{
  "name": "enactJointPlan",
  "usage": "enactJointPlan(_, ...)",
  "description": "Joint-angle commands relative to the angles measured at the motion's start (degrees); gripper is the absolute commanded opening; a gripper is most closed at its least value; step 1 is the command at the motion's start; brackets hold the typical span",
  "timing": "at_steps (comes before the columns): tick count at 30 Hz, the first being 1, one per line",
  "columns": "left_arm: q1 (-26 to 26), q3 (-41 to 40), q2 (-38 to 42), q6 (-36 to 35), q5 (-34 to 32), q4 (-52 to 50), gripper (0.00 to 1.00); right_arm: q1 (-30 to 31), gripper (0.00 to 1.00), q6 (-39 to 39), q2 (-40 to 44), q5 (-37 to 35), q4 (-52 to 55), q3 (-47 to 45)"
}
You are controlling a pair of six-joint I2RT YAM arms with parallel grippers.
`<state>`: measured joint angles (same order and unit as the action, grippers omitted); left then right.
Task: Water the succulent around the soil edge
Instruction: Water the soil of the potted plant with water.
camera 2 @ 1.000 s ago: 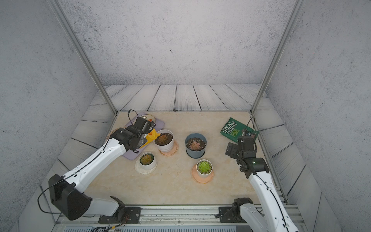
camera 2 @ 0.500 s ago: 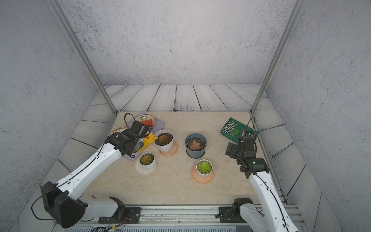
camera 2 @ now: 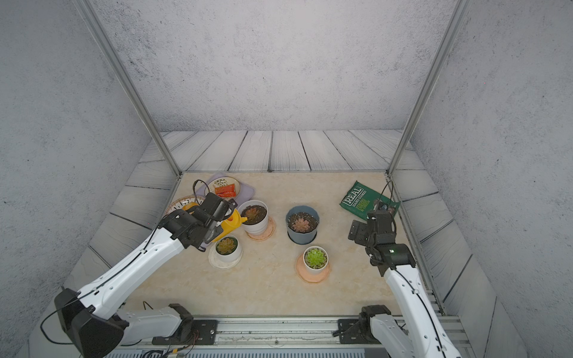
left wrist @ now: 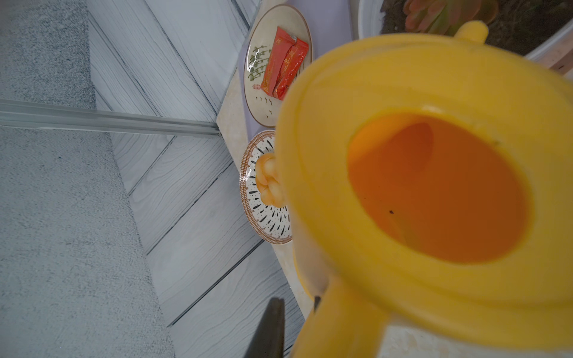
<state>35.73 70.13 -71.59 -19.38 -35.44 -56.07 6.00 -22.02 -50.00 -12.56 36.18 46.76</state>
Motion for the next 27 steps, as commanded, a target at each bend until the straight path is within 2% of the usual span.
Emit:
enactJointPlan(1, 1.39, -0.23, 0.75, 0.73, 0.24, -1.05, 0.0, 0.22, 0.99, 0.56, 1.13, -1.05, -0.38, -0.47)
enactJointPlan(12, 4.1, 2.45, -2.83, -0.33, -0.73, 1.21, 0.0, 0.24, 0.99, 0.44, 1.26, -1.11, -0.38, -0.55)
enactJointPlan(27, 4.89, 8.27, -10.34, -3.2, -4.21, 5.91, 0.0, 0.24, 0.99, 0.48, 1.39, -1.07, -0.59, -0.68)
